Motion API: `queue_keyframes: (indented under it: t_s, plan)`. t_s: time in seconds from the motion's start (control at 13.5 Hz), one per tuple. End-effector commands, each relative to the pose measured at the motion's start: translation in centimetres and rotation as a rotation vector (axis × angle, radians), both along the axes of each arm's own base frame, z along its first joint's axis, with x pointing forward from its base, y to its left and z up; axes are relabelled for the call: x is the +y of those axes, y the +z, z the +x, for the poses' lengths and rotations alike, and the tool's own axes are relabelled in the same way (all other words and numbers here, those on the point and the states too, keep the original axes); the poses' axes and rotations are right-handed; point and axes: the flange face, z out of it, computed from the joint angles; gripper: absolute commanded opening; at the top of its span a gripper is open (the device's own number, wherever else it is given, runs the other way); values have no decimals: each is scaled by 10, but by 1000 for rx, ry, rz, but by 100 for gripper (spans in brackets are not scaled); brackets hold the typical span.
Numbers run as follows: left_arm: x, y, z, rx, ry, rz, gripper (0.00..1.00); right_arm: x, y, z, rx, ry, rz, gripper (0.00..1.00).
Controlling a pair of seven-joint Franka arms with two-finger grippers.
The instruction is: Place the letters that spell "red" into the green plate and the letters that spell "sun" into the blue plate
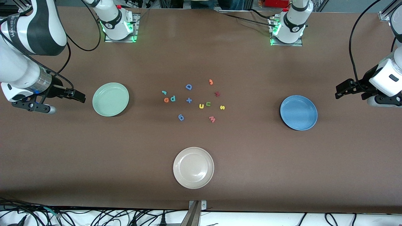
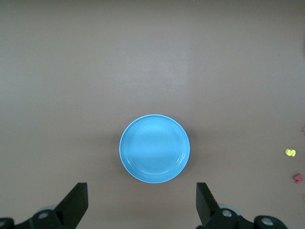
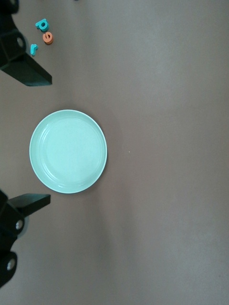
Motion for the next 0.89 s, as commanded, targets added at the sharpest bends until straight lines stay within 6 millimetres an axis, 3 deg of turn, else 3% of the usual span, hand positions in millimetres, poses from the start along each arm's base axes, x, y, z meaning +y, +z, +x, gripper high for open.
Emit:
queue_keyframes:
  t_s: [0.0,0.81]
  plan:
    - [3,4,4,0,-19,10,100,2,1,0,0,-16,16,100]
    - [2,4,4,0,-19,12,100,2,0,-2,16,-24,14,100]
